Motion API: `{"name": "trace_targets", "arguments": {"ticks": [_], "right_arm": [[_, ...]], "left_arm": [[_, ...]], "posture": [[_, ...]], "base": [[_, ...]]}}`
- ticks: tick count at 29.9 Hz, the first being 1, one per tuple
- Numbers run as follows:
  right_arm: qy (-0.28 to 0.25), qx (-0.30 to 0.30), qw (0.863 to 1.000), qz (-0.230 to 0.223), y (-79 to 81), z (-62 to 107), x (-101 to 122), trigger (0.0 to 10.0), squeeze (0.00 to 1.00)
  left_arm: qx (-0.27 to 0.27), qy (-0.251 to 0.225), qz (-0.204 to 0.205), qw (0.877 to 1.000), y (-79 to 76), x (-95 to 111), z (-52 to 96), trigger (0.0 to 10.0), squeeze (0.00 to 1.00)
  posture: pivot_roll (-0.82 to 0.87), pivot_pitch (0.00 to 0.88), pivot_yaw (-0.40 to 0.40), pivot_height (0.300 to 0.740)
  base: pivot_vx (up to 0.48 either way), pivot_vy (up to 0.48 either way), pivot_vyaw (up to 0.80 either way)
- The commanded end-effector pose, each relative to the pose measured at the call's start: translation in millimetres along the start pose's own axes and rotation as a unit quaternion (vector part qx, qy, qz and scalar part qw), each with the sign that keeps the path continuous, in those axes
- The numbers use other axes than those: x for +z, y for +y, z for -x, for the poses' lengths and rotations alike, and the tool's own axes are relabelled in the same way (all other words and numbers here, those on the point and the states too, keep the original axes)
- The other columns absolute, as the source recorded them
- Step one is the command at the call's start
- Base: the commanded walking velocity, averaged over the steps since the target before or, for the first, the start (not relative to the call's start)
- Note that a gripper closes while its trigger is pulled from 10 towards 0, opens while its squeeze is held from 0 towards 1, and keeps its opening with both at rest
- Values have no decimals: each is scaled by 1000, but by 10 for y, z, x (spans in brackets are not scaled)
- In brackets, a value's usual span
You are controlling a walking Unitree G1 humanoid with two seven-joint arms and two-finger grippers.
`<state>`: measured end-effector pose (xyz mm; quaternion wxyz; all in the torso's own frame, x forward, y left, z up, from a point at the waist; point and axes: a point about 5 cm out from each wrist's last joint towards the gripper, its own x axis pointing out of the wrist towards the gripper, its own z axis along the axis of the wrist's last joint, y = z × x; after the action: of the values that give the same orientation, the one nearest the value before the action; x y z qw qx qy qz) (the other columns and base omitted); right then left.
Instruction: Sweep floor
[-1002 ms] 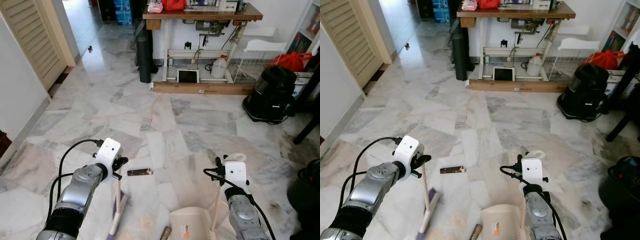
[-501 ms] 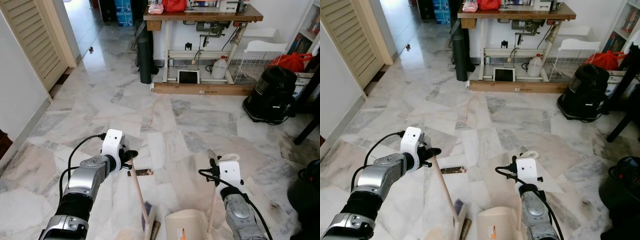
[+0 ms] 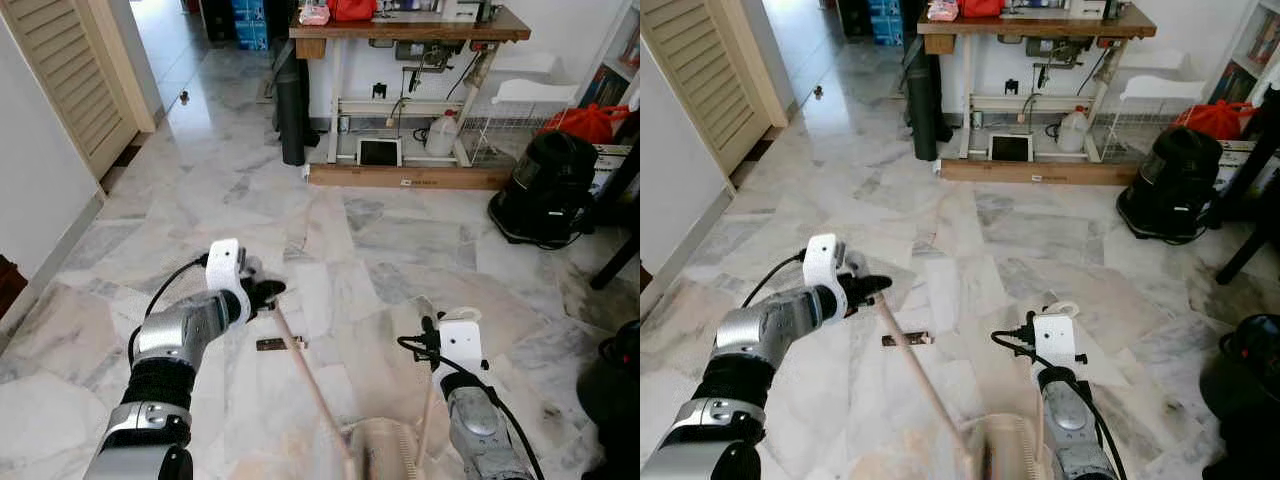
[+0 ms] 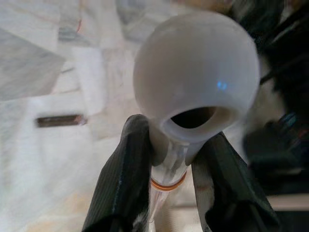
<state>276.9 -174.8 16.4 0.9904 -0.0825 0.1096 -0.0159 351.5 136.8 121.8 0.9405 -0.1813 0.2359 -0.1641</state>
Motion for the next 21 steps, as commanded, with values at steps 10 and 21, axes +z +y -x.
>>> {"name": "trace_targets", "arguments": {"ticks": [10,21], "right_arm": [[2,-29,997,-74,-99,-19,9,10000,0],[-6,-33,993,-117,-118,-53,42,10000,0]], "left_arm": [[8,-176,-25,984,-16,490,173,10000,0],[76,-348,-140,924,45,847,548,10000,0]], "posture": [[-44,15,14,740],[-16,0,11,740]], "base": [[0,0,0],[0,0,0]]}}
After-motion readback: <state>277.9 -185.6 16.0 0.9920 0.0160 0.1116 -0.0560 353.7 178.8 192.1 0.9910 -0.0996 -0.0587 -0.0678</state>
